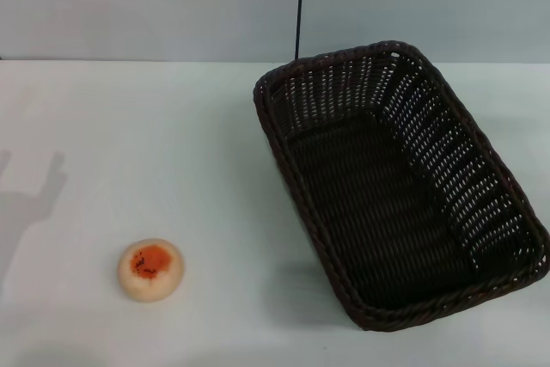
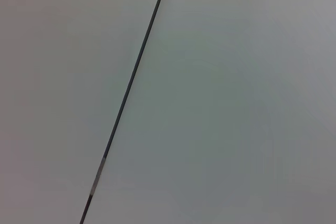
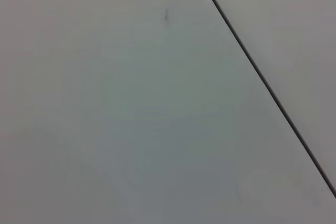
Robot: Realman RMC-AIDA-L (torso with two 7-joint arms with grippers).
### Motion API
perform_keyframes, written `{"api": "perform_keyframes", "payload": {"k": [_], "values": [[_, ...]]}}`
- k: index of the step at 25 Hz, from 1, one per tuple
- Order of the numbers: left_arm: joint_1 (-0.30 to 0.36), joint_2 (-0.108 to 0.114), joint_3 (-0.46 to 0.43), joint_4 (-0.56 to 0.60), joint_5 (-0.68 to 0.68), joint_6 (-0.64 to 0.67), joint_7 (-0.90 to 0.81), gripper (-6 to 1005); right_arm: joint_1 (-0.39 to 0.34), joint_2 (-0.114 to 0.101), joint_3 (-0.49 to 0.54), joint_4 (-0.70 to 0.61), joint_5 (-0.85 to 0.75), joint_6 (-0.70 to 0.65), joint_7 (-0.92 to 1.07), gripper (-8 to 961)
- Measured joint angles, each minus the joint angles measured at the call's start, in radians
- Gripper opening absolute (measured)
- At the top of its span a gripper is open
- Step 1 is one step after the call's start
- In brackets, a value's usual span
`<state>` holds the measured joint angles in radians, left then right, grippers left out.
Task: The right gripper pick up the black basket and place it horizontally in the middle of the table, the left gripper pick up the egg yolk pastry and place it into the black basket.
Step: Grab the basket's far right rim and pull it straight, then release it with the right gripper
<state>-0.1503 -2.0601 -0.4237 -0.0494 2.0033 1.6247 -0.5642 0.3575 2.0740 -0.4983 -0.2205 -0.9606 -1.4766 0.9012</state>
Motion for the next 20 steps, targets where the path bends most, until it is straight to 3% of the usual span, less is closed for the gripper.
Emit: {"api": "perform_keyframes", "payload": {"k": [15, 20], "values": [[0.0, 0.0, 0.001, 0.004, 0.0, 0.005, -0.01, 809, -0.009, 0.0, -0.001, 0.002, -0.001, 0.003, 0.006, 682], [0.0, 0.0, -0.001, 0.026, -0.001, 0.014, -0.028, 808, -0.016, -0.013, -0.044, -0.065, -0.053, 0.003, 0.054, 682]]}}
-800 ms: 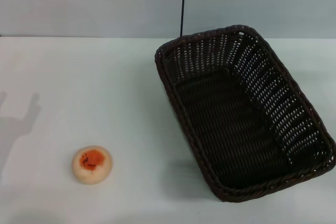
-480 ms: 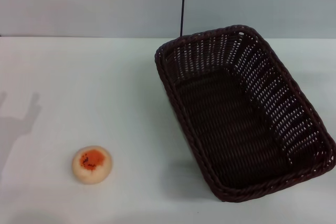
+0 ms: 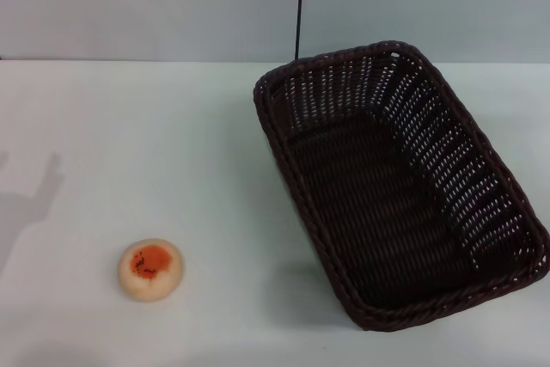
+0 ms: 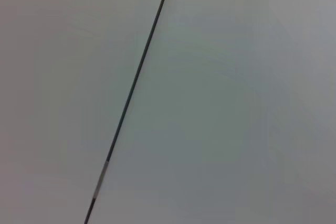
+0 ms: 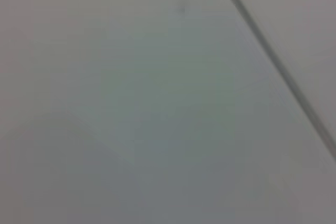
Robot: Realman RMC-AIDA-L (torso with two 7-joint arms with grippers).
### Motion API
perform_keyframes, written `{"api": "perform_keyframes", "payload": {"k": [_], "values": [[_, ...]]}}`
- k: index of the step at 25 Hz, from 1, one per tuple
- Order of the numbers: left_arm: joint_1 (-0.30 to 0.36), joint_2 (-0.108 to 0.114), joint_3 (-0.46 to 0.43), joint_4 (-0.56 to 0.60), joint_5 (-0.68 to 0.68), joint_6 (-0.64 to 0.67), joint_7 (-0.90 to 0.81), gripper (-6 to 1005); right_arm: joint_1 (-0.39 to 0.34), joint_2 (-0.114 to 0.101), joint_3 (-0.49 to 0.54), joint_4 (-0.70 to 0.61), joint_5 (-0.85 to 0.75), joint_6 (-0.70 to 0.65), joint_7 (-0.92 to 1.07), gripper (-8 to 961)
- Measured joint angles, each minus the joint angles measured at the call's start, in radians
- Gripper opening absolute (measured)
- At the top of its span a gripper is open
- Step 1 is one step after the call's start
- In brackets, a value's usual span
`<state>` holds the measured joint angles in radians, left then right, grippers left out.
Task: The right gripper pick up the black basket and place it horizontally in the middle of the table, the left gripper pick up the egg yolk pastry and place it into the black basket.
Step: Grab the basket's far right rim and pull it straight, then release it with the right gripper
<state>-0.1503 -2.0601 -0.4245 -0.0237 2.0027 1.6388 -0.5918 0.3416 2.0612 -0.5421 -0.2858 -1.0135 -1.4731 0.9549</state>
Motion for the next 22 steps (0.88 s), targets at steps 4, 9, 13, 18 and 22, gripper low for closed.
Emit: {"api": "perform_keyframes", "payload": {"k": [4, 9, 13, 18, 22], "values": [[-0.002, 0.0, -0.006, 0.011, -0.005, 0.001, -0.002, 807, -0.015, -0.017, -0.01, -0.162, -0.179, 0.006, 0.213, 683], [-0.018, 0.0, -0.008, 0.026, -0.008, -0.002, -0.002, 805, -0.029, -0.02, -0.01, -0.489, -0.453, 0.006, 0.579, 683], [-0.031, 0.0, -0.008, 0.034, -0.008, -0.006, 0.0, 804, 0.012, -0.04, -0.005, -0.826, -0.794, -0.017, 1.028, 683], [-0.045, 0.0, -0.008, 0.043, -0.01, -0.011, 0.005, 803, 0.179, -0.111, -0.001, -1.016, -1.205, -0.203, 1.425, 683], [-0.051, 0.0, -0.008, 0.05, -0.01, -0.011, 0.008, 802, 0.351, -0.161, 0.008, -0.983, -1.472, -0.351, 1.549, 683]]}}
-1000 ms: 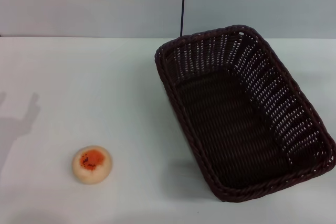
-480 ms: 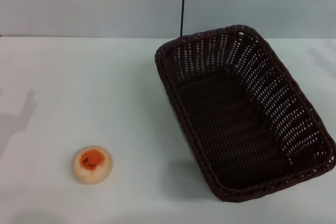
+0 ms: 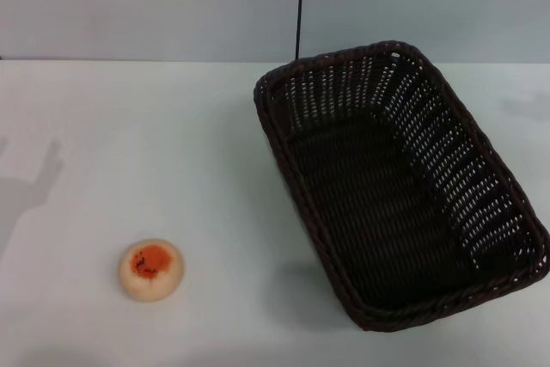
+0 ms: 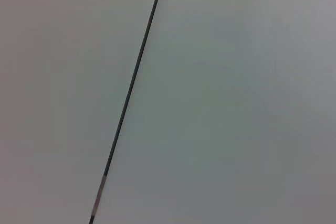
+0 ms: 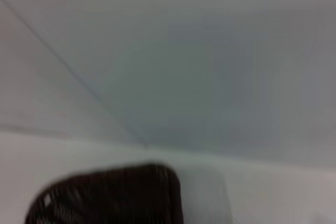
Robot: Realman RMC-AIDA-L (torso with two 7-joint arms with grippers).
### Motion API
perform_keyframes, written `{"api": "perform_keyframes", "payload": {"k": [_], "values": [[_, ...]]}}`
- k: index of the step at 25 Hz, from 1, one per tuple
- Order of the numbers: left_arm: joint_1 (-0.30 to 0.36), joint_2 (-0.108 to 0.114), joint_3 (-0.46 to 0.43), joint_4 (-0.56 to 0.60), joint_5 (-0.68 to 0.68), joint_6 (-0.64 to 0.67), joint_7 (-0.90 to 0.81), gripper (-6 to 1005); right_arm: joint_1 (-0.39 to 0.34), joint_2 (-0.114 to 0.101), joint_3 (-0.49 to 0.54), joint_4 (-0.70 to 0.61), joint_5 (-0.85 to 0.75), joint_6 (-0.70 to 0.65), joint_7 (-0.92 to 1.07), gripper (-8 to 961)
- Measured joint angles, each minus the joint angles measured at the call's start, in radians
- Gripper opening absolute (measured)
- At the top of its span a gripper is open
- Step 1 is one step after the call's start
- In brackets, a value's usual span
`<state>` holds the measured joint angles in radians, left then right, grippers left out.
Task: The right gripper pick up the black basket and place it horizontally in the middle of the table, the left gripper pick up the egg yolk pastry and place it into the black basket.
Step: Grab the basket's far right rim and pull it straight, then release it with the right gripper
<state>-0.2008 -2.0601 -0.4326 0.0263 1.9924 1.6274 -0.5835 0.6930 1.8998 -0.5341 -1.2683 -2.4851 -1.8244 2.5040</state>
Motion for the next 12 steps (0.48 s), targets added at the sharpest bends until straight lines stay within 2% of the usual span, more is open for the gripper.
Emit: {"api": "perform_keyframes", "payload": {"k": [2, 5, 8, 10, 11, 12], "values": [[0.001, 0.0, 0.0, 0.0, 0.0, 0.0, 0.001, 802, 0.069, -0.008, -0.034, 0.034, -0.088, -0.037, 0.04, 683], [0.005, 0.0, 0.0, 0.001, 0.0, 0.001, 0.001, 801, 0.095, -0.007, -0.074, 0.061, -0.097, -0.045, 0.065, 684], [0.01, 0.0, 0.0, 0.001, 0.0, 0.001, 0.002, 800, 0.115, 0.007, -0.13, 0.099, -0.103, -0.036, 0.097, 684], [0.011, 0.0, 0.0, 0.002, 0.0, 0.001, 0.002, 799, 0.121, 0.025, -0.152, 0.126, -0.108, -0.014, 0.107, 684], [0.012, 0.0, 0.0, 0.005, 0.0, 0.0, 0.002, 799, 0.123, 0.041, -0.172, 0.153, -0.113, 0.009, 0.115, 684], [0.012, 0.0, 0.0, 0.005, 0.0, 0.0, 0.002, 799, 0.123, 0.041, -0.172, 0.153, -0.113, 0.009, 0.115, 684]]}}
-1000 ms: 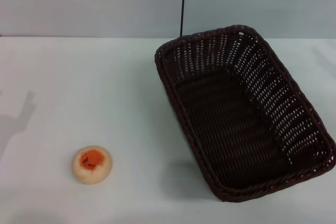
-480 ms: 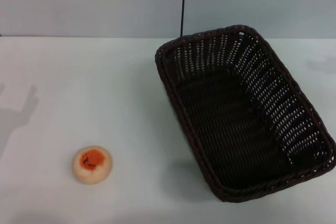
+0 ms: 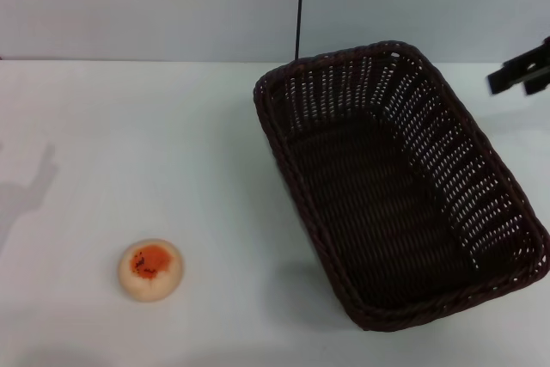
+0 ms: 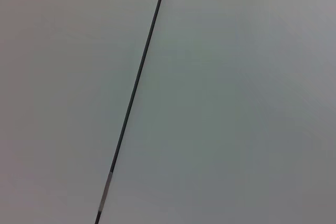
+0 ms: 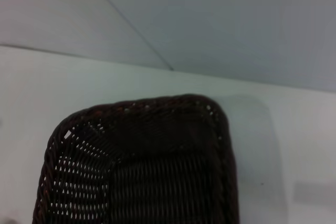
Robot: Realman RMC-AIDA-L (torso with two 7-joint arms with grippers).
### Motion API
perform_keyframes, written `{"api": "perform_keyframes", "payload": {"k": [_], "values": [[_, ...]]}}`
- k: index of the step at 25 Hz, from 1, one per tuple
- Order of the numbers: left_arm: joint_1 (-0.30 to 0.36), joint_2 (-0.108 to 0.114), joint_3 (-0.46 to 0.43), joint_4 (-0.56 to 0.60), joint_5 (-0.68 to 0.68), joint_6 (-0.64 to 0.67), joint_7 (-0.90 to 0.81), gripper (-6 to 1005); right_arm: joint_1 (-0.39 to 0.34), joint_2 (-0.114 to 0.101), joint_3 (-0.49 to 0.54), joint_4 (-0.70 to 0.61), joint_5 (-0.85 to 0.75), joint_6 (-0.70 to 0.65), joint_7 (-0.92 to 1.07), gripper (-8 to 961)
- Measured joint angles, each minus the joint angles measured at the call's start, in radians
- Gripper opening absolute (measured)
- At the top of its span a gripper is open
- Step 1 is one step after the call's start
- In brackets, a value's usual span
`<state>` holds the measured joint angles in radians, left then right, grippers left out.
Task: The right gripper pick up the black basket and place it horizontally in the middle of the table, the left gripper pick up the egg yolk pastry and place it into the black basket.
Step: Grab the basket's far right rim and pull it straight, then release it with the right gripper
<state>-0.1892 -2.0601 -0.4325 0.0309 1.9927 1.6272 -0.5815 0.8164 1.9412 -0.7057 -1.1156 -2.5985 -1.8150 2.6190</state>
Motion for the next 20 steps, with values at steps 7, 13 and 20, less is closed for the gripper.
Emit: {"api": "perform_keyframes", "payload": {"k": [7, 13, 20], "values": [[0.001, 0.0, 0.0, 0.004, 0.0, 0.005, 0.0, 797, 0.005, 0.042, -0.066, 0.114, -0.024, 0.087, 0.018, 682], [0.004, 0.0, 0.0, 0.004, 0.0, 0.008, -0.006, 796, 0.002, 0.072, -0.077, 0.163, -0.025, 0.173, 0.018, 683], [0.014, 0.0, 0.0, 0.004, 0.0, 0.021, -0.009, 794, 0.003, 0.075, -0.111, 0.237, -0.029, 0.243, 0.016, 663]]}}
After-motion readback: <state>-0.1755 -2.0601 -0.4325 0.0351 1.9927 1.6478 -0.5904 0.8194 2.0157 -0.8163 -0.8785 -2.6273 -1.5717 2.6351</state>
